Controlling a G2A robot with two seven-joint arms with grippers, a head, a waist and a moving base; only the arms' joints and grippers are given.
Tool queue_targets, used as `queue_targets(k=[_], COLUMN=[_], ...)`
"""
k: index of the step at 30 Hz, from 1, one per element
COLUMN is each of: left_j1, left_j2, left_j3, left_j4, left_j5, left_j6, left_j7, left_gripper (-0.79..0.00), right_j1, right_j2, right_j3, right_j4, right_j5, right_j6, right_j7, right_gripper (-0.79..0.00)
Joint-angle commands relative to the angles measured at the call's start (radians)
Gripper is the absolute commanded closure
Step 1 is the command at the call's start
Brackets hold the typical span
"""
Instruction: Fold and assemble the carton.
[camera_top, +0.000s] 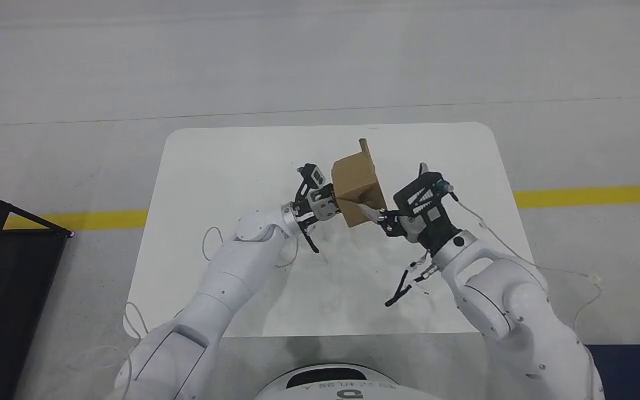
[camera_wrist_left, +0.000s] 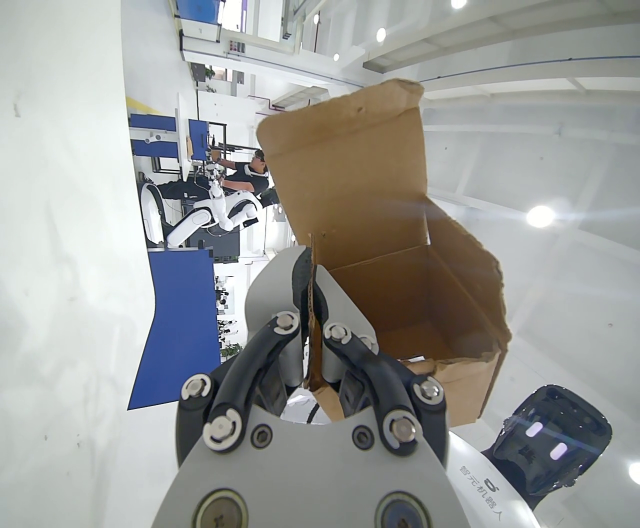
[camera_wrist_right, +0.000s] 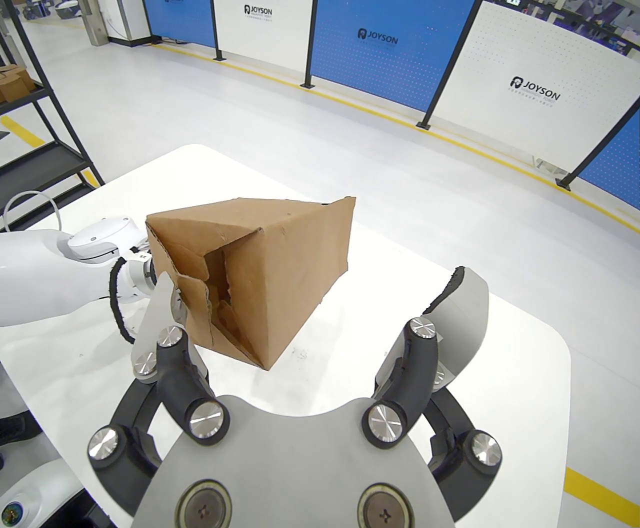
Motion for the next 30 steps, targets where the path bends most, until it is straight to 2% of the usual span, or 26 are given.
queue_targets(k=[1, 18, 30], left_j1=[-0.003, 0.003, 0.005], left_j2=[0.0, 0.005, 0.006], left_j3=[0.003, 0.006, 0.001], left_j4=[0.001, -0.015, -0.02], left_j5=[0.018, 0.057, 0.047], left_j6=[-0.006, -0.015, -0.008], left_j7=[0.004, 0.023, 0.02], left_gripper=[0.0, 0.0, 0.0], right_j1=[0.009, 0.112, 0.068], right_j2=[-0.001, -0.016, -0.017], right_j3=[0.001, -0.068, -0.036], right_j4=[0.008, 0.061, 0.033], right_j5=[0.004, -0.033, -0.014], right_j6=[-0.002, 0.063, 0.037], right_j7=[0.015, 0.157, 0.134], right_gripper=[-0.785, -0.785, -0.785])
